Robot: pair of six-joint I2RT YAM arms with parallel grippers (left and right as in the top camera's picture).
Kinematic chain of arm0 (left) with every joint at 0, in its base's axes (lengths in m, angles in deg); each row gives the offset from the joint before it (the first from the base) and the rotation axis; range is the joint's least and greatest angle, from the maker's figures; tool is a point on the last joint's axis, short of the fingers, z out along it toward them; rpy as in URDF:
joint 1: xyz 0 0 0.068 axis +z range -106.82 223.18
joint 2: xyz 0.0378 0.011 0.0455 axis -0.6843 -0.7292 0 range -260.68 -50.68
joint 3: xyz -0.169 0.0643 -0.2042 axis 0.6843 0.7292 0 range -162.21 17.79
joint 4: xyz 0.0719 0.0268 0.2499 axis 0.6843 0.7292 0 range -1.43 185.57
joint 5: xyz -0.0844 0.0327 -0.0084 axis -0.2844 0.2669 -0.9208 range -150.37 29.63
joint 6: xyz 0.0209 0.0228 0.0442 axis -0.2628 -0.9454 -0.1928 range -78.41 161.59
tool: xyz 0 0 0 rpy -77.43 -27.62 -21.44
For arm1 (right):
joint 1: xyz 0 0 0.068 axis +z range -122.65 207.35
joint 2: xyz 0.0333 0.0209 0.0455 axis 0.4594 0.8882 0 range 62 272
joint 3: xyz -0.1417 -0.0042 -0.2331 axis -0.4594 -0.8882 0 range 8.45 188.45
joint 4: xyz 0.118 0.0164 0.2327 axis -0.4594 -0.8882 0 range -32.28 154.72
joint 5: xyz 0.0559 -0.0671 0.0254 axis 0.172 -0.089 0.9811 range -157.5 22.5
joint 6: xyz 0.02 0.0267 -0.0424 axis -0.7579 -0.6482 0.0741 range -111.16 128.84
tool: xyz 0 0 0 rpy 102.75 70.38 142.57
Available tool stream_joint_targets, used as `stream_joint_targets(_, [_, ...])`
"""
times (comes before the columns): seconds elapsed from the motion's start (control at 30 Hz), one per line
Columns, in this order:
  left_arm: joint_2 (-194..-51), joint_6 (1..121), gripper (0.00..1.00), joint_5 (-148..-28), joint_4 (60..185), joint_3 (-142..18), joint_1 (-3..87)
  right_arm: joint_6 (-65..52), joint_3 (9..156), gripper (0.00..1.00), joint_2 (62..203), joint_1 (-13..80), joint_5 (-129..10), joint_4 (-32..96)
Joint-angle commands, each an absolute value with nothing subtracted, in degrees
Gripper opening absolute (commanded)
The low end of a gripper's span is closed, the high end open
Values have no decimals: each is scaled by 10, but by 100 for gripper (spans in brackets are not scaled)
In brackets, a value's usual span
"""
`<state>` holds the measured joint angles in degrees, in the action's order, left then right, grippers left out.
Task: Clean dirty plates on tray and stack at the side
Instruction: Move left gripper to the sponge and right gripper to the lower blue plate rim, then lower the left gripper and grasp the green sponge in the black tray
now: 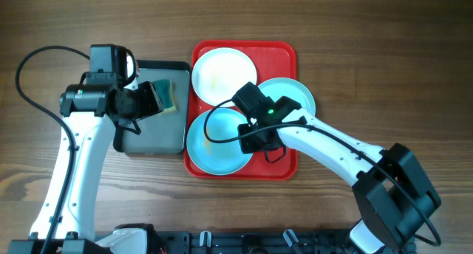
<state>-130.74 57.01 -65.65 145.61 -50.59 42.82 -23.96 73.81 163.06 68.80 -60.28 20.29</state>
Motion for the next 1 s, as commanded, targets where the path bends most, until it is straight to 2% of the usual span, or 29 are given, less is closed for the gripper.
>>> stream_joint_targets(0.0, [-1319,576,54,-643,1458,-515,431,-257,728,41,1639,666,-603,203])
stream_joint_targets(0.13, [-1322,583,54,-642,1458,-515,431,-259,728,31,1639,629,-570,205])
stream_joint_targets(0.43, [-1322,588,53,-630,1456,-515,431,-295,713,27,1639,636,-572,240])
stream_joint_targets(0.6, [-1322,588,54,-622,1456,-515,431,-308,687,13,1639,635,-556,279])
stream_joint_targets(0.97, [-1322,588,52,-622,1456,-515,431,-319,668,13,1639,636,-553,300])
